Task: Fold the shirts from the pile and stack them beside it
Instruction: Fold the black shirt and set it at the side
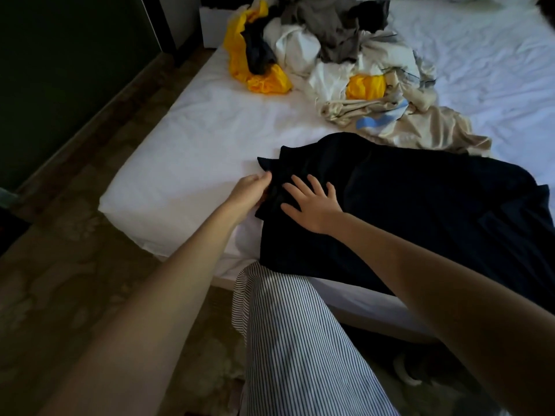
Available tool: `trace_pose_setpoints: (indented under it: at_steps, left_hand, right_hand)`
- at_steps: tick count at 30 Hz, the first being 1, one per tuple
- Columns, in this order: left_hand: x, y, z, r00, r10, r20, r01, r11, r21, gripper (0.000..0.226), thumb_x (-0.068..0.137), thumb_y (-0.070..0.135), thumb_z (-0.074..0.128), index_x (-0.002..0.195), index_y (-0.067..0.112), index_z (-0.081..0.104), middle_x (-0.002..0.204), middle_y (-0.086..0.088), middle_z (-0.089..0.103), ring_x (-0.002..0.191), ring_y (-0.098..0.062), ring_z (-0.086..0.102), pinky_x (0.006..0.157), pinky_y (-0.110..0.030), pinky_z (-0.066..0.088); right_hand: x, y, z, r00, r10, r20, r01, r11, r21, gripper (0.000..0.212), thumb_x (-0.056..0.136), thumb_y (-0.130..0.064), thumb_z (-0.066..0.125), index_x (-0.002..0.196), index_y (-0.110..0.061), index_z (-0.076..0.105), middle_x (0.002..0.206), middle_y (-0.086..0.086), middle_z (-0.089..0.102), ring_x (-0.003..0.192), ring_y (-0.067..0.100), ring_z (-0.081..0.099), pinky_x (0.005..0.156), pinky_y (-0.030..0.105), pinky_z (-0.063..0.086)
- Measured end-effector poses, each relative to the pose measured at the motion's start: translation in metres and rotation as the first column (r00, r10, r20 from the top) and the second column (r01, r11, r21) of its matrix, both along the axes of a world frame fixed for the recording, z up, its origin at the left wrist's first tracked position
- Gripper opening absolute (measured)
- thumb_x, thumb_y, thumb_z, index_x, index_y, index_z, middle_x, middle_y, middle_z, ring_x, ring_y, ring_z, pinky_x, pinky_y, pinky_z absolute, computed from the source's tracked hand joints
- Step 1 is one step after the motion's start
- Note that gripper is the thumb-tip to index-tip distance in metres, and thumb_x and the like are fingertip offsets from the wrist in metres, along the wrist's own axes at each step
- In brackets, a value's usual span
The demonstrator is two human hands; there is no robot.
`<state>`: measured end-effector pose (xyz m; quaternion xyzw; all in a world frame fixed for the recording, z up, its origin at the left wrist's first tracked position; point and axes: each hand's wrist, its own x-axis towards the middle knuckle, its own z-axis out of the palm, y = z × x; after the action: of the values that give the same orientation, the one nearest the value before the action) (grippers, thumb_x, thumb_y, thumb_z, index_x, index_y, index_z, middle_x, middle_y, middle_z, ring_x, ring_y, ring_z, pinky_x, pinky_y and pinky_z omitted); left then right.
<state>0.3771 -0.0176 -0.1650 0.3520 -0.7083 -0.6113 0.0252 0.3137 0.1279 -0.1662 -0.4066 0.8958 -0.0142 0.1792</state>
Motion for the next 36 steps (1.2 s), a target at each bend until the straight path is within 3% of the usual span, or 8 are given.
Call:
trace_pose_setpoints:
  at_steps: [3, 9, 15, 20, 23, 27, 33, 36]
  left_hand:
    - [-0.005, 0.003, -0.006, 0.995, -0.007, 0.098, 0.033, 0.964, -0.265, 0.025, 0.092, 0.033, 0.047, 0.078, 0.015, 0.057, 0.09, -0.011, 0.063, 0.085, -0.025, 0.058, 0.073, -0.033, 0.042]
    - [-0.014, 0.012, 0.003, 0.987, -0.037, 0.157, 0.08, 0.957, -0.278, 0.031, 0.096, 0.037, 0.043, 0.106, 0.015, 0.063, 0.106, -0.009, 0.066, 0.099, -0.029, 0.061, 0.084, -0.034, 0.046]
    - [-0.007, -0.002, -0.014, 0.945, 0.304, -0.122, -0.31, 0.95, -0.038, 0.025, 0.101, 0.021, 0.034, 0.082, 0.014, 0.048, 0.077, -0.002, 0.051, 0.079, -0.023, 0.052, 0.063, -0.03, 0.037]
    - [-0.014, -0.005, -0.02, 0.95, 0.288, -0.121, -0.308, 0.927, -0.215, 0.022, 0.102, 0.018, 0.031, 0.089, 0.005, 0.044, 0.076, -0.006, 0.046, 0.077, -0.023, 0.047, 0.067, -0.031, 0.032]
    - [-0.016, -0.007, -0.024, 0.951, 0.289, -0.106, -0.307, 0.92, -0.244, 0.022, 0.102, 0.018, 0.031, 0.09, 0.006, 0.045, 0.076, -0.005, 0.047, 0.078, -0.023, 0.047, 0.068, -0.03, 0.032]
    - [-0.017, -0.007, -0.025, 0.946, 0.313, -0.084, -0.324, 0.914, -0.243, 0.022, 0.103, 0.018, 0.031, 0.091, 0.006, 0.045, 0.073, -0.001, 0.044, 0.076, -0.022, 0.045, 0.069, -0.03, 0.033]
    - [-0.019, -0.01, -0.026, 0.95, 0.305, -0.062, -0.311, 0.921, -0.235, 0.025, 0.102, 0.019, 0.032, 0.081, 0.012, 0.043, 0.071, 0.002, 0.043, 0.078, -0.021, 0.045, 0.068, -0.029, 0.032]
    - [-0.017, -0.008, -0.024, 0.95, 0.307, -0.065, -0.313, 0.919, -0.24, 0.026, 0.102, 0.02, 0.033, 0.08, 0.011, 0.044, 0.072, 0.001, 0.045, 0.078, -0.021, 0.047, 0.066, -0.027, 0.032]
  right_hand:
    - [0.001, -0.004, 0.003, 0.997, -0.046, -0.062, 0.033, 0.98, -0.195, 0.043, 0.099, -0.046, 0.029, 0.138, -0.029, 0.038, 0.149, -0.003, 0.031, 0.139, 0.026, 0.02, 0.109, 0.047, 0.017]
    - [-0.027, -0.035, 0.019, 0.784, -0.422, 0.455, 0.588, 0.739, -0.328, 0.028, 0.097, -0.04, 0.037, 0.1, -0.016, 0.051, 0.102, 0.004, 0.057, 0.107, 0.029, 0.056, 0.097, 0.043, 0.04]
    - [-0.038, -0.047, 0.01, 0.918, -0.392, 0.063, 0.39, 0.859, -0.333, 0.053, 0.094, -0.044, 0.048, 0.141, -0.026, 0.035, 0.147, 0.008, 0.026, 0.135, 0.029, 0.024, 0.107, 0.043, 0.022]
    - [-0.059, -0.033, -0.001, 0.921, -0.389, 0.038, 0.369, 0.833, -0.413, 0.022, 0.094, -0.032, 0.053, 0.109, -0.018, 0.06, 0.127, 0.004, 0.047, 0.123, 0.028, 0.034, 0.094, 0.037, 0.026]
    - [-0.07, -0.028, -0.006, 0.884, -0.458, 0.098, 0.435, 0.727, -0.531, 0.014, 0.095, -0.022, 0.051, 0.092, -0.011, 0.059, 0.11, 0.007, 0.056, 0.111, 0.029, 0.045, 0.083, 0.034, 0.031]
    - [-0.084, -0.003, -0.008, 0.72, -0.623, 0.306, 0.637, 0.419, -0.647, 0.013, 0.096, -0.01, 0.046, 0.083, -0.007, 0.045, 0.098, 0.016, 0.052, 0.101, 0.034, 0.051, 0.076, 0.031, 0.033]
    - [-0.076, -0.002, 0.009, 0.833, -0.529, 0.161, 0.474, 0.533, -0.7, 0.037, 0.094, -0.015, 0.046, 0.13, -0.006, 0.047, 0.136, 0.013, 0.045, 0.127, 0.03, 0.04, 0.1, 0.038, 0.032]
    - [-0.055, -0.018, 0.007, 0.983, -0.177, -0.045, 0.123, 0.823, -0.555, 0.048, 0.096, -0.033, 0.042, 0.143, -0.024, 0.038, 0.152, 0.003, 0.032, 0.139, 0.029, 0.027, 0.109, 0.042, 0.024]
